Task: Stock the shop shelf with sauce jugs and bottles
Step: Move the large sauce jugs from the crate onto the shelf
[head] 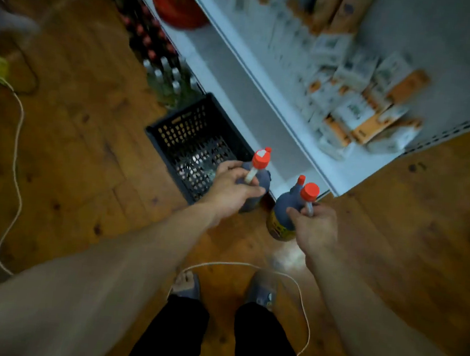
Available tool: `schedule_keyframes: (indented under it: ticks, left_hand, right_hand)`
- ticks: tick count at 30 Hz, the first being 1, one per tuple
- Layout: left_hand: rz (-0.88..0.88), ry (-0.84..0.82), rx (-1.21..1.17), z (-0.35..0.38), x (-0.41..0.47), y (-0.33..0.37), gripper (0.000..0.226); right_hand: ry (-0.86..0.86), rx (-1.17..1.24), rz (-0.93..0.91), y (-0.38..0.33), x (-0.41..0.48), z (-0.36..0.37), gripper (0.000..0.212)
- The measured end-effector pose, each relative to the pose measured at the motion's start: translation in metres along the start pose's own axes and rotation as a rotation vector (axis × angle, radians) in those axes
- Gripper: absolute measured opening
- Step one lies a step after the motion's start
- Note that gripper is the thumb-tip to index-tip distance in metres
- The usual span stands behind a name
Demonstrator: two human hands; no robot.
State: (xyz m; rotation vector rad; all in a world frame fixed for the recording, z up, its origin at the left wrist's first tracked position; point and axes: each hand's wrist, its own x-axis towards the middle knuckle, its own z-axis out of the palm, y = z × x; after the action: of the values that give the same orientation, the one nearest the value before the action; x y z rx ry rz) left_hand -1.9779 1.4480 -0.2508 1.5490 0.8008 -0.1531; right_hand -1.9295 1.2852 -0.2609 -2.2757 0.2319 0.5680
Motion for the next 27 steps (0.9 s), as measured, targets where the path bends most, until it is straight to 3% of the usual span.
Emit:
schedule_keyframes:
  ticks: [8,13,21,27]
  left_hand:
    - [0.286,0.031,0.067,-0.08,-0.073,0.148,0.019]
    - [0.414,0.059,0.097,-0.112,-0.097,0.219,0.022]
    - [0.62,0.211,0.042,-0.117,-0.101,0.325,0.035]
    - [0.663,0.201,-0.045,-0.102,-0.069,0.389,0.037]
  right_hand:
    - [0.121,-0.065,-0.237,-0.144,-0.073,-0.078,0.045]
    - [0.239,0.062,-0.36,-0.215,-0.105,-0.117,0.052]
    - [0.414,0.062,-0.526,-0.294,-0.106,-0.196,0.05]
    - [0.489,0.182,-0.562,-0.333,-0.062,-0.24,0.042]
